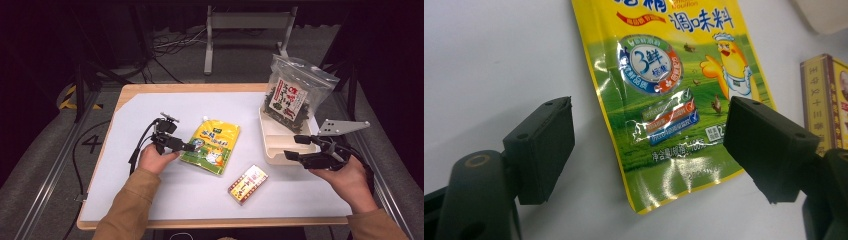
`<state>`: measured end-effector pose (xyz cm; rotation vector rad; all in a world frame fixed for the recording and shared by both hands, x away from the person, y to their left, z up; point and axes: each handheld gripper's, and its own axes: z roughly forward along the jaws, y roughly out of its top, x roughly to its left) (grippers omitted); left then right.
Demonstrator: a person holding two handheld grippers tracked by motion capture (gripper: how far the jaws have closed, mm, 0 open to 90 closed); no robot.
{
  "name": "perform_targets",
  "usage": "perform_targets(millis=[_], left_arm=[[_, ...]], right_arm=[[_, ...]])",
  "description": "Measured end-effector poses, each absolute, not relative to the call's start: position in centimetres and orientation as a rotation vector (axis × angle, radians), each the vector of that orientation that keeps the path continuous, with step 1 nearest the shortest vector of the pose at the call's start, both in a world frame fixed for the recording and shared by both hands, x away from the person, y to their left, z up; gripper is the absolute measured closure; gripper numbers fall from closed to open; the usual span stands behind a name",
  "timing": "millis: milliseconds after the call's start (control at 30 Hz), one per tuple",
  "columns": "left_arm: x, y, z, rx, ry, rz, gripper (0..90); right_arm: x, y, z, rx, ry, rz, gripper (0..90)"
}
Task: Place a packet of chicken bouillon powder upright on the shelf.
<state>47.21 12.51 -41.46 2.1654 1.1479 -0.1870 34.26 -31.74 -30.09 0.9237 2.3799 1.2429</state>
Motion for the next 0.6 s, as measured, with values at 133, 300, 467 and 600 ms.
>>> perform_targets(millis=[133,300,467,600], left_arm=[[47.4,12.0,-42.0,2.191,1.153,-0.207,19.9],[47.6,11.4,-42.6,2.204,1.160,-0.230,19.6],[47.5,10.8,-42.9,2.227,1.144,-0.217,19.1],[46.9,10.0,-42.8,2.254,1.122,-0.176,21.2]], right_arm=[[34.2,-31.7,-30.2,0.926,2.384,1.244,33.2],[34.1,-31.7,-30.3,0.928,2.389,1.247,33.2],[34.0,-31.7,-30.5,0.930,2.390,1.251,33.0],[33.9,-31.7,-30.5,0.928,2.389,1.252,32.9]])
